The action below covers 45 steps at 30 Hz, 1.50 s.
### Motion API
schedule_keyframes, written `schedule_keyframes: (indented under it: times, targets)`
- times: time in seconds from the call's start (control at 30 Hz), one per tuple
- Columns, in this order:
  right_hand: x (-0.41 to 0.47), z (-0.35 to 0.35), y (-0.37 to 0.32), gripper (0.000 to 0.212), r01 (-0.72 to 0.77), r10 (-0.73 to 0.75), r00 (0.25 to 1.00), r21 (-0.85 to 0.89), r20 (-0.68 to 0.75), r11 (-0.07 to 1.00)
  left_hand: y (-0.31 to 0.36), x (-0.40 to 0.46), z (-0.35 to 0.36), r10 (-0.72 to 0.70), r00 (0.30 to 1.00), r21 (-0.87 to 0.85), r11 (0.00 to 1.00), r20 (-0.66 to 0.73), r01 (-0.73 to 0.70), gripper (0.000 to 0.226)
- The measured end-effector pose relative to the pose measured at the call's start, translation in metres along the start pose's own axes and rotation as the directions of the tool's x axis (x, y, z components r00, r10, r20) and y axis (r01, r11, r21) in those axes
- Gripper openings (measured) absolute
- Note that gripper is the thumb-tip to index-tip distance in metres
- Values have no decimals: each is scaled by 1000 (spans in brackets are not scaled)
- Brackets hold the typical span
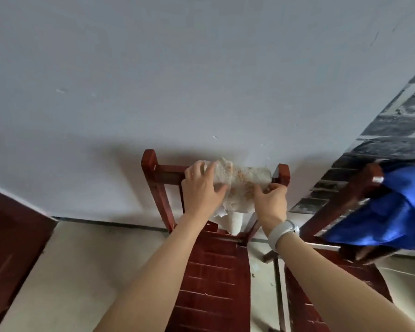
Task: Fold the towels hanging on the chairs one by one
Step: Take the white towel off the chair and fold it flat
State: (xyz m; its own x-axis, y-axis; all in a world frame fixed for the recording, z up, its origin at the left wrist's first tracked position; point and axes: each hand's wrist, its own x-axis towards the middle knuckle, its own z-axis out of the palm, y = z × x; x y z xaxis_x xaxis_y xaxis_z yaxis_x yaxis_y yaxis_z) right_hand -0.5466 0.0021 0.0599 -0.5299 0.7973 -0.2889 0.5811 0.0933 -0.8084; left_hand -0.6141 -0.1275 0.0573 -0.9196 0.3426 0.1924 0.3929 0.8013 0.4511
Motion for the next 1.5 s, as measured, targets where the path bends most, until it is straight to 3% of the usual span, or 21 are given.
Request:
schedule_keyframes:
  times: [0.07, 0.2, 0.33, 0.47, 0.57, 0.67, 0.8, 0.87, 0.93, 1.0, 1.07, 1.13, 1.2, 1.27, 1.37, 1.43, 1.5]
  targets:
    - [0, 4, 0, 32, 1, -1, 1000, -46, 8, 999, 1, 5, 7, 80, 997, 95, 992, 3, -80, 47]
    - [-6, -6, 7, 20, 144, -143, 987, -10, 70, 989, -7, 6, 2, 115, 987, -47, 992, -114, -121, 20]
    - [-28, -34, 37, 7, 220, -233, 949, 80, 212, 972, -23, -34, -4, 175, 985, -229, 959, 11, -167, 20]
    - [-56, -59, 83, 17, 139, -148, 943, 52, 297, 989, -32, -102, 4, 220, 962, -198, 962, 159, -187, 22]
    - [-73, -75, 104, 22, 88, -97, 921, 41, 376, 995, -27, -145, 3, 106, 972, -247, 968, 212, -52, 21]
    - [-82, -96, 111, 16, 145, -111, 889, -43, 443, 988, -16, -170, -11, -36, 986, -321, 943, 166, 88, 17]
    - [-92, -128, 111, 23, 233, -151, 834, -91, 531, 968, -3, -179, -33, -260, 961, -407, 872, 90, 274, 15]
    - [-100, -144, 111, 26, 268, -162, 777, -87, 608, 960, 0, -180, -38, -325, 944, -397, 861, 49, 317, 20]
    - [-106, -161, 115, 43, 297, -148, 692, -92, 706, 950, 2, -180, -38, -409, 912, -400, 831, 30, 386, 24]
    - [-113, -176, 120, 62, 369, -87, 597, -177, 798, 913, -1, -176, -39, -532, 847, -439, 756, 22, 486, 26]
    - [-119, -190, 129, 58, 487, -6, 536, -303, 844, 819, -5, -172, -42, -621, 783, -467, 685, 27, 559, 27]
    - [-124, -197, 136, 31, 541, -18, 561, -350, 827, 764, -6, -167, -42, -617, 782, -449, 677, 87, 584, 28]
    - [-125, -196, 139, 14, 552, -139, 663, -354, 736, 755, 5, -163, -41, -537, 819, -420, 707, 204, 569, 34]
    - [-125, -191, 137, 9, 564, -246, 729, -357, 639, 745, 24, -166, -38, -420, 863, -394, 770, 280, 503, 43]
    - [-126, -178, 125, 7, 526, -311, 788, -318, 531, 789, 52, -187, -34, -221, 911, -390, 849, 349, 356, 34]
    - [-126, -170, 114, 16, 448, -282, 818, -248, 502, 859, 64, -206, -31, -169, 812, -467, 745, 558, 476, 26]
    - [-130, -165, 103, 22, 384, -250, 815, -164, 522, 909, 73, -222, -31, -109, 616, -477, 534, 780, 698, 20]
